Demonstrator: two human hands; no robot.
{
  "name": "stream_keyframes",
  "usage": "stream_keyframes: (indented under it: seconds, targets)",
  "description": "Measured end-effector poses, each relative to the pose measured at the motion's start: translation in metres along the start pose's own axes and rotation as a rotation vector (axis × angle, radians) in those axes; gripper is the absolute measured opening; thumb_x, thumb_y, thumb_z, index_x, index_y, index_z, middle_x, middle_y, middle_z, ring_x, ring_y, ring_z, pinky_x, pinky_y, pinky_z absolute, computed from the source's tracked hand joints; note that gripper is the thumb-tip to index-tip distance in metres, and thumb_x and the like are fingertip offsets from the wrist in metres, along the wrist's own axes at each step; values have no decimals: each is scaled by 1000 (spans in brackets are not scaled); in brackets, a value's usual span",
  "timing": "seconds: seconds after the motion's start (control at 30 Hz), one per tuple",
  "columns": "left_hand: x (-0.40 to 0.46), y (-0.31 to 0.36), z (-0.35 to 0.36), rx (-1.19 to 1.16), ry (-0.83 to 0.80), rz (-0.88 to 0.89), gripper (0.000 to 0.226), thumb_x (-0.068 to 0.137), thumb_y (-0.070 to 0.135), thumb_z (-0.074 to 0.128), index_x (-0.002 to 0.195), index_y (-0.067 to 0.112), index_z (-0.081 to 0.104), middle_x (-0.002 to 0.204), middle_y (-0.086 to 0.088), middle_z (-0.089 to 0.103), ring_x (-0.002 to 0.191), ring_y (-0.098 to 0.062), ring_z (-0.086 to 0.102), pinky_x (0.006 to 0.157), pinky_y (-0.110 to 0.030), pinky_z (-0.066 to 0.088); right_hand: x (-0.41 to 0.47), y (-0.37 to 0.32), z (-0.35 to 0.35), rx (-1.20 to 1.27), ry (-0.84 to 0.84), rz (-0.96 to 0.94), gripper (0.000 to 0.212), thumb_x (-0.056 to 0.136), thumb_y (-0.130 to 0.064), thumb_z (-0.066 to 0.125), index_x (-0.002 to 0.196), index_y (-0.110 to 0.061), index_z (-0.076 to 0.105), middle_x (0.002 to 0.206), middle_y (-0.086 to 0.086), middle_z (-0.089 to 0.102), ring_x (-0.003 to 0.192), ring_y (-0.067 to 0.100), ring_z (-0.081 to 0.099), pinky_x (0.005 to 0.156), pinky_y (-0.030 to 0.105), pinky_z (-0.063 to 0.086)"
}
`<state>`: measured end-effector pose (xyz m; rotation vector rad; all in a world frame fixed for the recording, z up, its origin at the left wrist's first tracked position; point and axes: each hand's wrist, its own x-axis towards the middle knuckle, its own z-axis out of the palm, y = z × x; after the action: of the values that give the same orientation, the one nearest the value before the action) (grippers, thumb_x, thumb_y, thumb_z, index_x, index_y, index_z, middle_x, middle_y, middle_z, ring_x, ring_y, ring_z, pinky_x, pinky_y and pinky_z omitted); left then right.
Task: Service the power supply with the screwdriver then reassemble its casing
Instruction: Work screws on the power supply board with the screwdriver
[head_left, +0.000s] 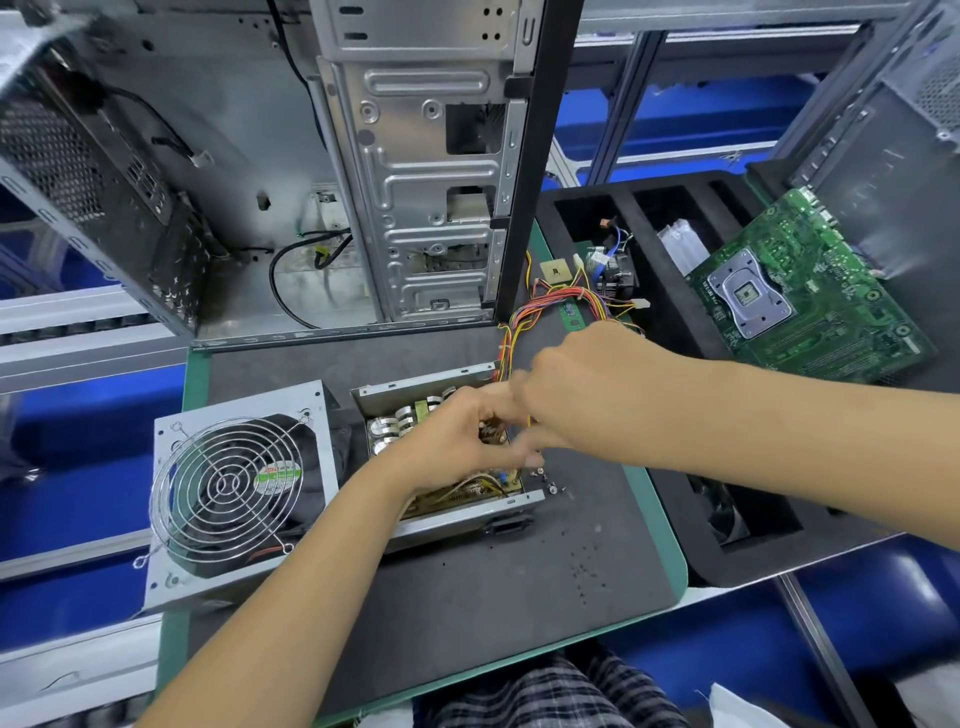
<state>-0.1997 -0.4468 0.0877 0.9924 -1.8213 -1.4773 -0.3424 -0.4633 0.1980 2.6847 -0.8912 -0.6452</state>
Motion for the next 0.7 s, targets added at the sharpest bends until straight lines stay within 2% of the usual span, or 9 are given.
stream_keyframes:
  seconds: [0.07, 0.13, 0.23, 0.27, 0.4, 0.47, 0.53, 0.57, 0.7]
  targets:
    - [0, -1, -4, 1, 5, -7, 20, 81, 6, 77, 95, 19, 72, 96, -7, 73, 95, -31, 63, 95, -44, 47, -4, 2, -3, 41, -58, -58, 32, 88, -19, 58, 116, -19, 43, 66, -3, 29, 53, 18, 30, 42, 27, 13]
    - [0, -3, -4, -50, 2, 6, 34, 82, -2, 74, 102, 25, 67, 102, -16, 70, 97, -27, 64, 94, -37, 48, -4, 6, -4, -5, -67, -100, 44, 81, -7, 56, 122, -19, 44, 63, -3, 23, 47, 17, 22, 41, 27, 14]
    - [-2, 1, -1, -86, -39, 11, 55, 79, -9, 72, 90, 43, 62, 82, 15, 65, 81, 6, 60, 79, -9, 42, -3, 4, -10, -71, -59, -90, 9, 93, -19, 50, 97, -15, 57, 58, -2, 22, 45, 18, 23, 41, 25, 12]
    - [-1, -1, 1, -74, -51, 19, 56, 77, -8, 74, 84, 47, 63, 74, 19, 59, 73, 9, 56, 73, -7, 40, -2, 2, -9, -88, -54, -71, 22, 98, -27, 44, 83, -14, 54, 58, -2, 22, 49, 19, 30, 42, 25, 13]
    - [1, -7, 6, -68, -14, -15, 22, 74, 3, 81, 93, 14, 75, 89, -13, 68, 84, -20, 60, 80, -37, 51, 1, -3, -1, -100, -16, -32, 45, 100, -25, 40, 59, -14, 27, 57, -1, 25, 59, 20, 36, 44, 24, 16]
    - [1, -8, 2, -29, 11, -23, 18, 75, 8, 81, 91, 2, 73, 86, -9, 69, 88, -28, 59, 91, -42, 49, -2, -2, -3, -46, -26, -12, 35, 97, -29, 46, 70, -10, 37, 61, -2, 27, 61, 22, 40, 43, 25, 17]
    - [1, -9, -1, -11, 2, -8, 15, 77, 10, 81, 89, 9, 73, 90, -17, 69, 93, -36, 59, 96, -51, 46, -6, 1, -6, 10, -92, -57, 19, 92, -23, 53, 104, -13, 41, 69, -3, 28, 64, 24, 44, 42, 27, 15]
    - [1, -8, -3, -38, -4, 2, 21, 78, 7, 80, 94, 20, 73, 96, -16, 70, 96, -35, 61, 97, -50, 46, -7, 2, -7, 8, -106, -75, 31, 88, -15, 54, 115, -16, 38, 69, -3, 27, 60, 23, 41, 42, 27, 15]
    - [-2, -3, -1, -94, -63, 23, 58, 82, -9, 68, 94, 47, 63, 86, 24, 67, 89, 8, 62, 84, -8, 43, -4, 4, -9, -86, -95, -61, 7, 94, -17, 48, 89, -17, 43, 58, -2, 23, 44, 14, 19, 41, 24, 15]
